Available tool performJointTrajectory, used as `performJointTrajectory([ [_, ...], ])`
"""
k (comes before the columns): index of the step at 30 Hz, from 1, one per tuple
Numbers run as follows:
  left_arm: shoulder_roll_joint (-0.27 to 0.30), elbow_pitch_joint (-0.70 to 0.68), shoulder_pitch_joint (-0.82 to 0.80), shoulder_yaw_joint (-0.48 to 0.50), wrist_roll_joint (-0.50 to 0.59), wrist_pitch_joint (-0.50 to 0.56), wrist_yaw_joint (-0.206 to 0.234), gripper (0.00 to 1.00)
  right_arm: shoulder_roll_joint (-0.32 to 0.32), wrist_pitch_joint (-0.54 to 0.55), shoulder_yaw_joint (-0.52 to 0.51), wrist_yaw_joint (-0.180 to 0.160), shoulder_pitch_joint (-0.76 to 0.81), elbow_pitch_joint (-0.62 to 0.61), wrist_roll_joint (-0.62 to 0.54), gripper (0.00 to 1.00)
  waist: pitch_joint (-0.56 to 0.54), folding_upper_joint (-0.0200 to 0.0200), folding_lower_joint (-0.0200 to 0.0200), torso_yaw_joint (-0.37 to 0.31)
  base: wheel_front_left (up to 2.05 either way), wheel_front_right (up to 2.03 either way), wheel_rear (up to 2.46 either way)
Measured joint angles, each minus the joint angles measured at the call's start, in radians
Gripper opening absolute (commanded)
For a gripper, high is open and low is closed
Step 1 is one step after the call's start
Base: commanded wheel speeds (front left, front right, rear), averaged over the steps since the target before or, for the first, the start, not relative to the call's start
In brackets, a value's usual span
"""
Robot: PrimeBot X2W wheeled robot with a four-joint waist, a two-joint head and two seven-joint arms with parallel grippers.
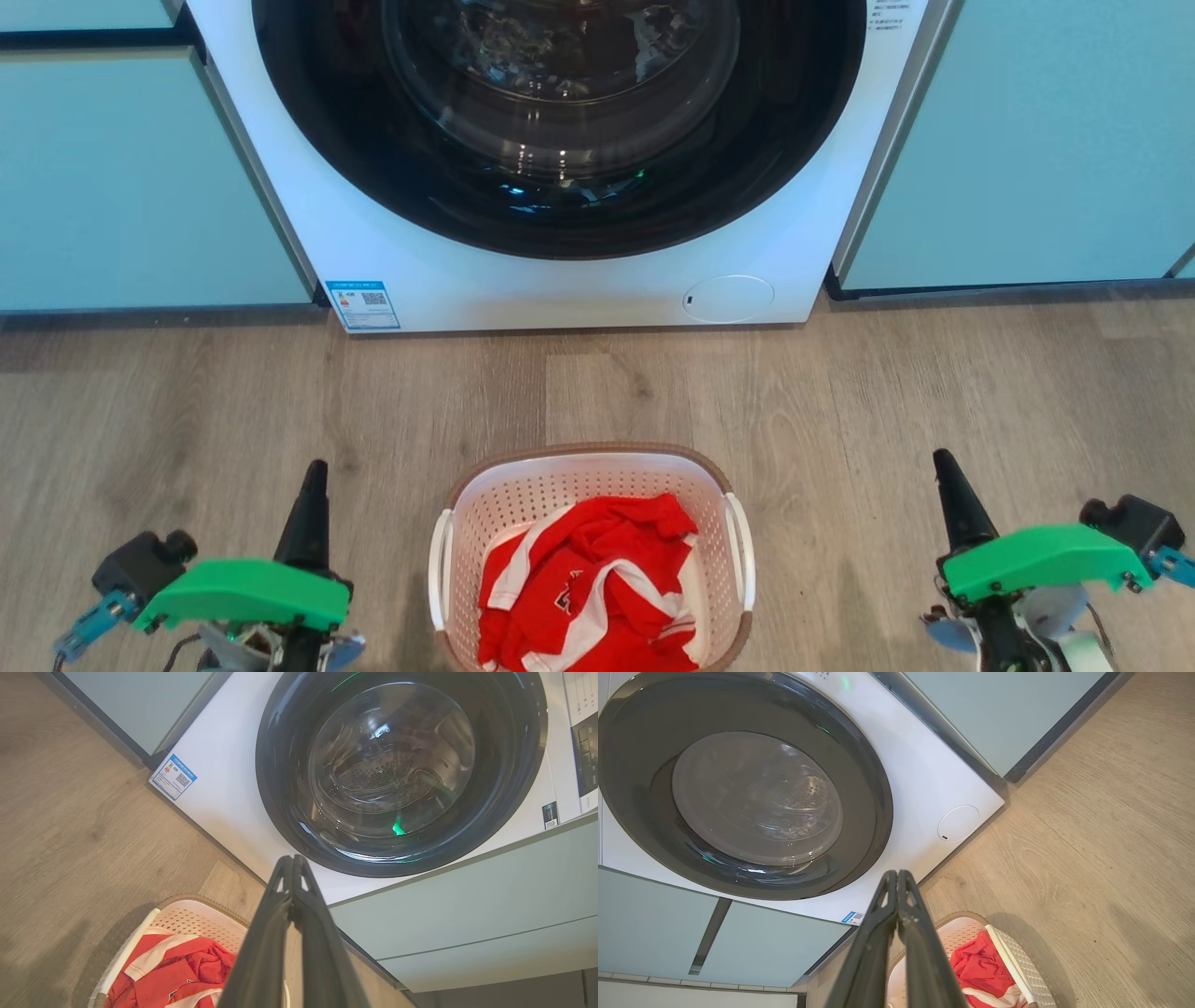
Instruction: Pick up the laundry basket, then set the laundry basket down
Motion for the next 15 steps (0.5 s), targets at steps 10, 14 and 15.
performJointTrajectory([
  [10, 0.0, 0.017, -0.019, 0.024, -0.107, 0.029, -0.012, 0.0, -0.001, 0.029, -0.022, 0.0, -0.017, 0.004, 0.096, 0.0, -0.002, 0.0, 0.0, 0.0, 0.0, 0.0, 0.0],
  [14, 0.0, 0.023, -0.021, 0.029, -0.15, 0.039, -0.018, 0.0, -0.002, 0.042, -0.032, 0.0, -0.017, 0.006, 0.136, 0.0, -0.003, 0.0, 0.0, 0.0, 0.0, 0.0, 0.0],
  [15, 0.0, 0.025, -0.021, 0.03, -0.16, 0.04, -0.018, 0.0, -0.002, 0.044, -0.035, 0.0, -0.017, 0.006, 0.145, 0.0, -0.003, 0.0, 0.0, 0.0, 0.0, 0.0, 0.0],
])
